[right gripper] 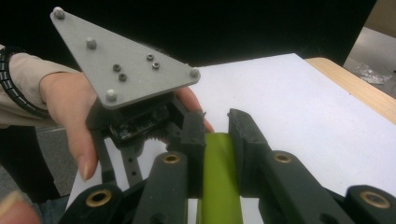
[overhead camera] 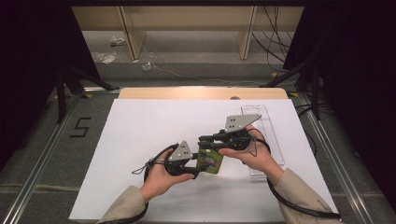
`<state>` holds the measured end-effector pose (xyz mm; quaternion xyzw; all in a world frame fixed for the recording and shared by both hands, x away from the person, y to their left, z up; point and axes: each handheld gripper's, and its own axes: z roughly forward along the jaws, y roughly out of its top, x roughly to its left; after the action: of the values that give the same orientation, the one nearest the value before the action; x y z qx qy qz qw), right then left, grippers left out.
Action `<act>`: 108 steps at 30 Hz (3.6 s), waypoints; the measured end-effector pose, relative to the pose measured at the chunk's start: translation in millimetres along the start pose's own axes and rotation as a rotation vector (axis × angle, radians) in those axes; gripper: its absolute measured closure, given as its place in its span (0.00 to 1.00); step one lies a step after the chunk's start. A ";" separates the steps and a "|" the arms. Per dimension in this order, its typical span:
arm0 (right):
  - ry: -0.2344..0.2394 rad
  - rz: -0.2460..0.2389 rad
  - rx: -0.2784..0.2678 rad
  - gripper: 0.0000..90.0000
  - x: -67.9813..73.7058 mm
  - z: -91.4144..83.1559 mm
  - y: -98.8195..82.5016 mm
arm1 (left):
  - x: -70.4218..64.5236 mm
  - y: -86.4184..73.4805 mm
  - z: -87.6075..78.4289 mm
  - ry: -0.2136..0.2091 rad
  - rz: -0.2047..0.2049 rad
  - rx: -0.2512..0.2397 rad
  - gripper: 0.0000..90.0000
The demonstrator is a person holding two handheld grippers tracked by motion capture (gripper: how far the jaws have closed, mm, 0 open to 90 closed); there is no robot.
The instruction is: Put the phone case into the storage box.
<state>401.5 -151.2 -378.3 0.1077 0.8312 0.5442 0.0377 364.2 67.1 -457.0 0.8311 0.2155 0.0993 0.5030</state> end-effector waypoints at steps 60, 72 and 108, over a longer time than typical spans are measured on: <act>-0.076 0.075 -0.139 0.30 -14.6 -3.2 -7.0 | 6.4 3.7 -14.3 0.109 -0.067 0.030 0.86; -0.200 0.123 -0.190 0.18 -18.2 -5.1 -12.0 | 10.1 3.5 -22.2 0.257 -0.166 -0.017 0.86; -0.290 0.163 -0.210 0.10 -12.5 6.3 -17.2 | 7.1 6.1 -21.5 0.313 -0.206 -0.019 0.86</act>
<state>412.4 -154.9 -397.1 0.2472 0.7443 0.6080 0.1238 363.8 84.9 -441.8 0.7741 0.3743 0.1776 0.4786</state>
